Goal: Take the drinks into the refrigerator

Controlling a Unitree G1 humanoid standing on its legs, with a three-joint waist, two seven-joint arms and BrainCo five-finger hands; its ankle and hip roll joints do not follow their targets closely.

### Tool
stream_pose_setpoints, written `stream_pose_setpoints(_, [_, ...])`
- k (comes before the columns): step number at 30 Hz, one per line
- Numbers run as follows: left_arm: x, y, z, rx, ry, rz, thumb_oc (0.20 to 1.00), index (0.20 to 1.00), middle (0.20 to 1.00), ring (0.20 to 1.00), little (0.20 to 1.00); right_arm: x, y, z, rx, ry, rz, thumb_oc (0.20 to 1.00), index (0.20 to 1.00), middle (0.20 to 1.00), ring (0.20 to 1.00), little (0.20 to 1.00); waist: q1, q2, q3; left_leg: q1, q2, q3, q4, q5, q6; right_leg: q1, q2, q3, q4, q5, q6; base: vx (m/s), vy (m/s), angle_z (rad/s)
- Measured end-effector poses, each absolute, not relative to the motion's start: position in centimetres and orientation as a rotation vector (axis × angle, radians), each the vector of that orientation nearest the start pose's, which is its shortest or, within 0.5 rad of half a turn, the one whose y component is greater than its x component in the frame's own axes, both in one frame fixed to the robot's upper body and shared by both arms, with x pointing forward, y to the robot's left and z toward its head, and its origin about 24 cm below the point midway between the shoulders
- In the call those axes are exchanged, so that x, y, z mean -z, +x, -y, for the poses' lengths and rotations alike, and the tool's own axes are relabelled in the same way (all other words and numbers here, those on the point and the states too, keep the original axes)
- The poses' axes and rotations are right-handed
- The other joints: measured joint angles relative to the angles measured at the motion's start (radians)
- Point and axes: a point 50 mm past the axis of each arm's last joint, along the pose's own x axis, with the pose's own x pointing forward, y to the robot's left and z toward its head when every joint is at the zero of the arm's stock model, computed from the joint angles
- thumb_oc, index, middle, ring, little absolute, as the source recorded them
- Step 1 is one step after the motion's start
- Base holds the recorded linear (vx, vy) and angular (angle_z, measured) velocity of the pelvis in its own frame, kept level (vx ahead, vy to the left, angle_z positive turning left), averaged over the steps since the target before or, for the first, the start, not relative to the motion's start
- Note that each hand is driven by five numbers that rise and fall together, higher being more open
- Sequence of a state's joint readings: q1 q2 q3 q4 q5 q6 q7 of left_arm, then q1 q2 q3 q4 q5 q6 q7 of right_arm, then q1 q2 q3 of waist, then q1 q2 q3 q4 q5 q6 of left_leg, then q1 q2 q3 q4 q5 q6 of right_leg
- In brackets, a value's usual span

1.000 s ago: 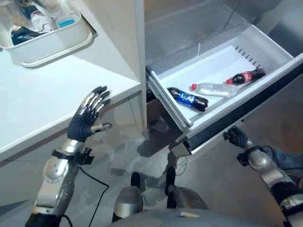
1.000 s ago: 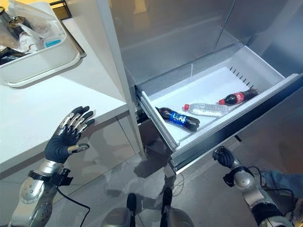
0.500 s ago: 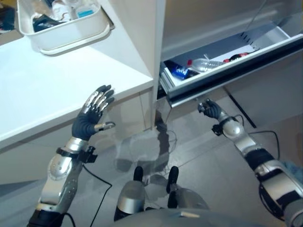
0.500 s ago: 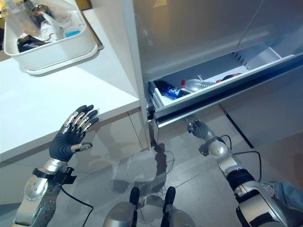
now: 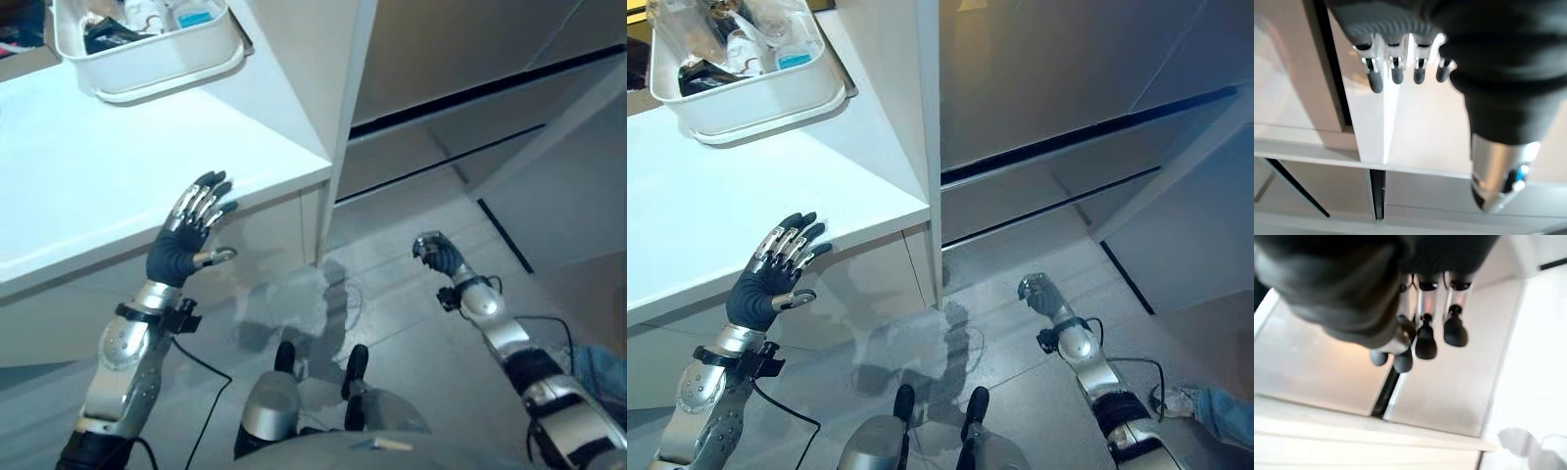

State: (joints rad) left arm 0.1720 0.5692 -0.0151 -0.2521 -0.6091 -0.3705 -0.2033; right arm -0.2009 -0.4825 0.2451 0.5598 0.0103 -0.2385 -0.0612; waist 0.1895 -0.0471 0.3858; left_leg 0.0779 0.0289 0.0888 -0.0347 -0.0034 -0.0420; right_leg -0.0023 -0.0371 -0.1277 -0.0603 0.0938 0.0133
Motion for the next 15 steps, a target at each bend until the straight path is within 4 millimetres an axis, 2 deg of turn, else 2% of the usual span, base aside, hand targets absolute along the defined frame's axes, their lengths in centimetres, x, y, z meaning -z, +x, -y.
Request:
stream_pose_setpoints(5, [-11.9,21.0,-22.1,0.278,-0.02,0.412,1.0,1.0,1.0,1.0,1.0,0.6,25.1,23.4,-0.07,-0.475,-0.156,0.2,0.2,0.2,0.2,0.2,-0.032,-0.003,0.001,0.014,0.0,0.017,-0.011,0.001,0.002,0.001,0.001,0.012,0.003,0.0,0.001,0.0,0.016,-0.11])
stream_pose_setpoints(7, [-11.9,21.0,-22.1,0.279,-0.011,0.414,1.0,1.0,1.0,1.0,1.0,0.6,24.2,23.6,-0.052,-0.446,-0.144,1.0,1.0,1.0,1.0,1.0,-0.051,-0.003,0.001,0.016,0.0,0.021,-0.013,0.002,0.002,0.0,0.001,0.016,0.003,0.001,0.0,0.01,0.008,-0.04])
stream_pose_setpoints(9, [-11.9,21.0,-22.0,0.284,0.009,0.414,1.0,1.0,1.0,1.0,1.0,0.7,23.8,23.8,-0.041,-0.436,-0.149,1.0,1.0,1.0,1.0,1.0,-0.072,-0.004,0.001,0.017,0.0,0.021,-0.014,0.002,0.002,0.0,0.002,0.017,0.003,0.002,-0.002,0.0,0.0,0.0])
stream_pose_setpoints(15, [-11.9,21.0,-21.8,0.315,0.023,0.414,1.0,1.0,1.0,1.0,1.0,0.3,23.3,23.4,-0.023,-0.383,-0.104,1.0,1.0,1.0,1.0,1.0,-0.092,-0.002,-0.002,0.049,0.002,0.045,-0.03,0.002,0.002,0.014,0.006,0.037,0.003,0.002,-0.002,0.02,0.013,-0.1])
